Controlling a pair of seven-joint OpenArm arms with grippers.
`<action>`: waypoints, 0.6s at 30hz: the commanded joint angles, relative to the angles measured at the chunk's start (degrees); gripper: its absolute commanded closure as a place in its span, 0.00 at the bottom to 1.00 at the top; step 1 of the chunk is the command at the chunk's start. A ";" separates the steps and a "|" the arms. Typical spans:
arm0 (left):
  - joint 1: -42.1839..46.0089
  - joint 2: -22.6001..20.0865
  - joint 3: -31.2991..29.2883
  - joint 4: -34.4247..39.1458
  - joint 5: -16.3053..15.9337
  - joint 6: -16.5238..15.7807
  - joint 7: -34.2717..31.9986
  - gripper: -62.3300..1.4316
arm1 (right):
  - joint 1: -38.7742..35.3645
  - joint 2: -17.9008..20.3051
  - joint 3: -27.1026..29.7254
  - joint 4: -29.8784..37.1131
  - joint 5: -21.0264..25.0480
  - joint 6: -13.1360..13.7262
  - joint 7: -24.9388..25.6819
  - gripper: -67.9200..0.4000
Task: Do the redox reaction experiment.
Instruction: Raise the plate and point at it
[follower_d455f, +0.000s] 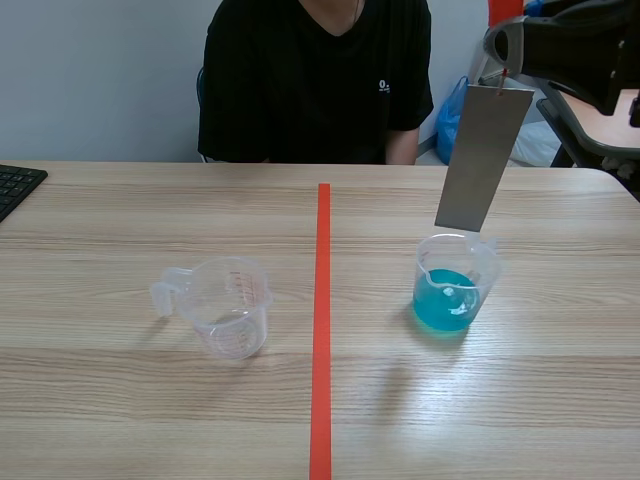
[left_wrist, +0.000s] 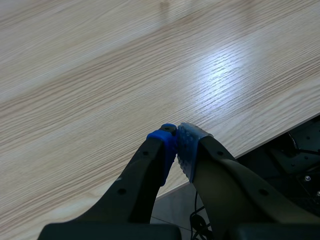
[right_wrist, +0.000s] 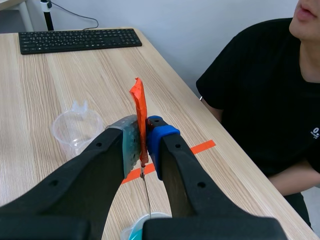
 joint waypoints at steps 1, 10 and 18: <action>-0.02 -0.52 -0.37 0.28 -0.57 -0.02 -1.01 0.91 | 0.98 0.92 1.31 0.44 1.07 0.33 1.05 0.98; -4.74 -6.54 -0.35 0.17 -5.11 -0.92 1.38 0.91 | 0.98 0.92 1.31 0.44 1.05 0.33 1.01 0.98; -19.28 -14.73 1.75 0.17 -8.31 -7.13 9.86 0.91 | 0.96 0.92 1.31 0.44 1.03 0.33 0.59 0.98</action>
